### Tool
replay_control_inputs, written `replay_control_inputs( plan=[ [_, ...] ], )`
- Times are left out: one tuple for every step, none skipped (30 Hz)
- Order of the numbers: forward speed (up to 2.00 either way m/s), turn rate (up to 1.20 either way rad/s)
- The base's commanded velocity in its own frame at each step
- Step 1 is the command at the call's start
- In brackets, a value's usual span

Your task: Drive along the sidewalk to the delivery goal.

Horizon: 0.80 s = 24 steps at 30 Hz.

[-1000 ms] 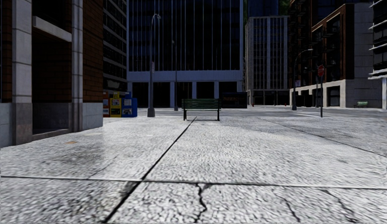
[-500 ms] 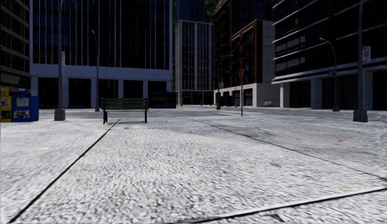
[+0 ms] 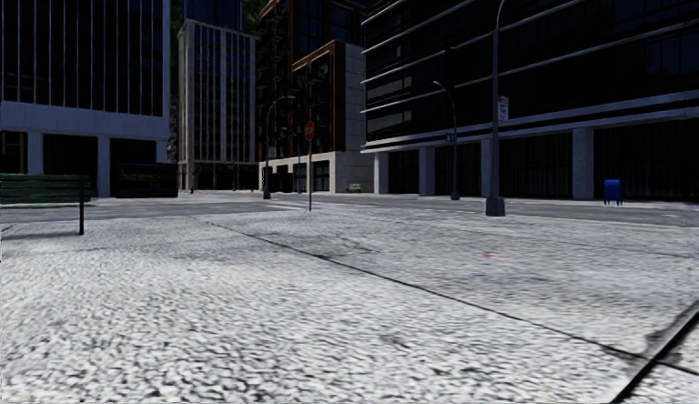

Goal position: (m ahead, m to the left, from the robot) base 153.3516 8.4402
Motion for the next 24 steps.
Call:
replay_control_inputs(
  plan=[
    [2.00,-0.60],
    [2.00,-0.56],
    [2.00,-0.47],
    [2.00,-0.45],
    [2.00,-0.45],
    [2.00,-0.44],
    [2.00,-0.04],
    [2.00,-0.04],
    [2.00,0.00],
    [2.00,0.00],
    [2.00,0.00],
    [2.00,0.00],
    [2.00,0.00],
    [2.00,0.00],
    [2.00,0.00],
    [2.00,0.00],
    [2.00,0.00],
    [2.00,0.00],
    [2.00,0.00],
    [2.00,0.00],
    [2.00,0.00],
    [2.00,0.00],
    [2.00,0.00],
    [2.00,0.00]
  ],
)
